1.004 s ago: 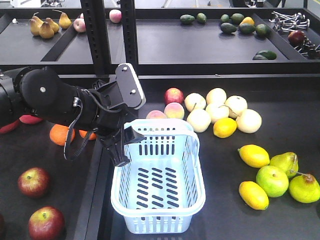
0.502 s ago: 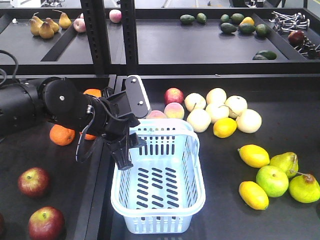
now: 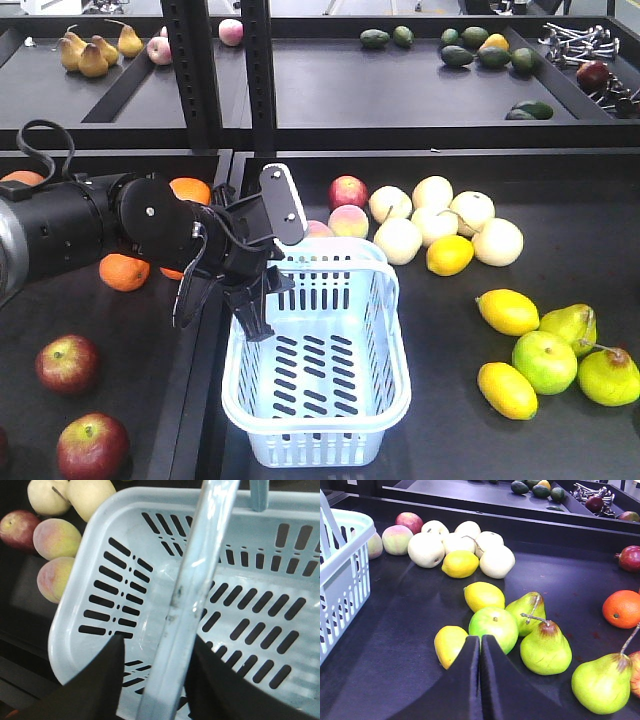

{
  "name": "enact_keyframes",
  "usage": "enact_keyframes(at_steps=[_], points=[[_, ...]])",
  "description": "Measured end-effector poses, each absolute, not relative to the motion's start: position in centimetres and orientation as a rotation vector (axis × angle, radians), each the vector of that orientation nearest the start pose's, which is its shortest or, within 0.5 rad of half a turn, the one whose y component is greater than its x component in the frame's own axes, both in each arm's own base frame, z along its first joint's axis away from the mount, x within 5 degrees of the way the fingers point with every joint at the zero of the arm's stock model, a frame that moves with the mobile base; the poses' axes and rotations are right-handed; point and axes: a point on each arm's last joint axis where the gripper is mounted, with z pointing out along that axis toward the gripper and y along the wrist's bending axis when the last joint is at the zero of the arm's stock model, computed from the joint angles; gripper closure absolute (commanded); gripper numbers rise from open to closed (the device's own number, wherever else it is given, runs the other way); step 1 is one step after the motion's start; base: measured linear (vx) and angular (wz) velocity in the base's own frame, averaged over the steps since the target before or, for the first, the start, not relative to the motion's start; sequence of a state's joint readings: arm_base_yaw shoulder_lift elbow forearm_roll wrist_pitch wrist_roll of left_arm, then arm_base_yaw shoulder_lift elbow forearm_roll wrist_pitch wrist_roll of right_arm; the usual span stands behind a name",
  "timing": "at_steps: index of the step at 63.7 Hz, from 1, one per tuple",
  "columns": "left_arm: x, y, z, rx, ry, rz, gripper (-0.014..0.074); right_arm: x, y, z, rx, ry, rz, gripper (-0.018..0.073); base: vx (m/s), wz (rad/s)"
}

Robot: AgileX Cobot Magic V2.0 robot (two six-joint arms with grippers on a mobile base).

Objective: Pick three apples into basket with both arms
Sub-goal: 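Close the left gripper on the handle and lift the basket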

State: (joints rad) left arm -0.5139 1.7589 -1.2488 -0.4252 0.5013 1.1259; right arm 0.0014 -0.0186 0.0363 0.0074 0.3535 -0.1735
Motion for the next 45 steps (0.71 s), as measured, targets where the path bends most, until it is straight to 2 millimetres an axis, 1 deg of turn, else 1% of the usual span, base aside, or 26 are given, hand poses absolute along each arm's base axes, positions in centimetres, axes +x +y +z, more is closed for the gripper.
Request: enact_keyframes(at_steps=[12, 17, 21, 26, 32, 45], points=[[32.6, -20.5, 24.0, 1.509, 1.919, -0.142, 0.0504, 5.3, 0.0, 17.0, -0.157, 1.85, -0.112, 0.0568, 0.0, 0.0], [32.5, -20.4, 24.4, 1.512, 1.909, -0.142, 0.0567, 5.3, 0.0, 17.0, -0.157, 1.85, -0.112, 0.0568, 0.0, 0.0], [32.2, -20.3, 25.2, 1.505, 1.894, -0.141, 0.0606, 5.3, 0.0, 17.0, -0.157, 1.85, -0.112, 0.0568, 0.0, 0.0], [31.7, -20.1, 26.6, 1.477, 1.869, -0.14, 0.0605, 5.3, 0.0, 17.0, -0.157, 1.85, -0.112, 0.0568, 0.0, 0.0], [30.9, -19.7, 28.8, 1.409, 1.855, -0.165, 0.0605, 5.3, 0.0, 17.0, -0.157, 1.85, -0.112, 0.0568, 0.0, 0.0], [28.2, -18.5, 33.5, 1.161, 1.909, -0.301, 0.0605, 5.3, 0.0, 17.0, -0.157, 1.85, -0.112, 0.0568, 0.0, 0.0]])
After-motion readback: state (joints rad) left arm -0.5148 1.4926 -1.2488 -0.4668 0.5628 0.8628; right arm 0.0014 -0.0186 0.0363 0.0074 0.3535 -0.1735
